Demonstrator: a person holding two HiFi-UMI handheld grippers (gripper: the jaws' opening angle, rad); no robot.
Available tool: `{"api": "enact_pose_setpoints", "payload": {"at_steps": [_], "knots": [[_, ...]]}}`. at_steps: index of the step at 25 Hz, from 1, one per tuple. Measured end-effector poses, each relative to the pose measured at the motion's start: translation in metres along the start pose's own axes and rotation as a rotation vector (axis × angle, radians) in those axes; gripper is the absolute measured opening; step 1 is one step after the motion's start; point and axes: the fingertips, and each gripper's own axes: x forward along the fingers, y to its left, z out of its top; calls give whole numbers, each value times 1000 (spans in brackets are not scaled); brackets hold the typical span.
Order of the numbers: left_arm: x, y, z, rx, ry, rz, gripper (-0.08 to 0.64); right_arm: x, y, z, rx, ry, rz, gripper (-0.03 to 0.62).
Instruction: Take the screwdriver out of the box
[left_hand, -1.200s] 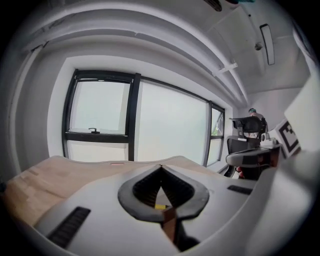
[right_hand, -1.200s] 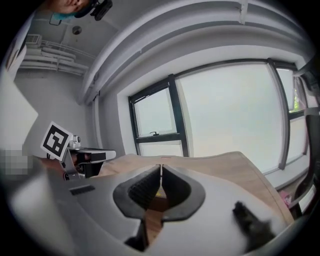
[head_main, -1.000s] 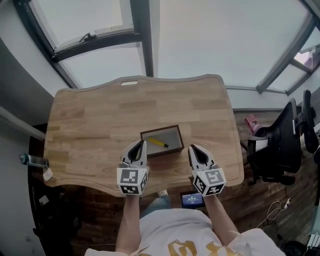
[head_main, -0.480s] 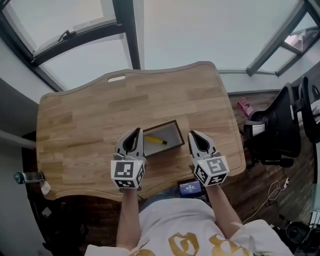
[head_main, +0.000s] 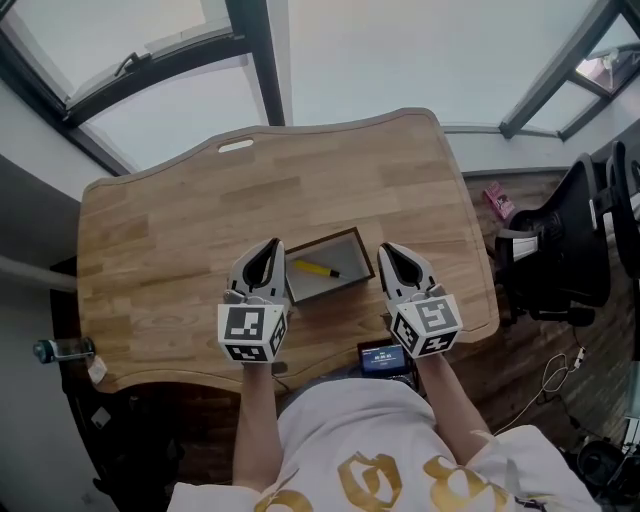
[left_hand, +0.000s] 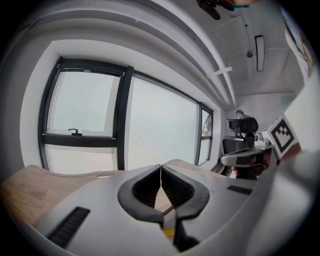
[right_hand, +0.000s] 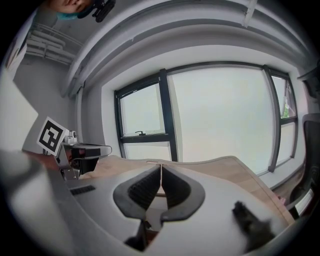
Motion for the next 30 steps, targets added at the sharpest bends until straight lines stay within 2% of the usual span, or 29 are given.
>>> {"api": "enact_pose_setpoints", "payload": {"at_steps": [7,16,30], "knots": [[20,-10,-1,29,38,-43,14,7,-9,-5,9,12,6,32],[50,-32,-60,103,299,-197,15,23,-22,-28,37,68,14,32],[66,-66,-141,286,614,-391,15,43,-34,-80,71,220,36,32]]}}
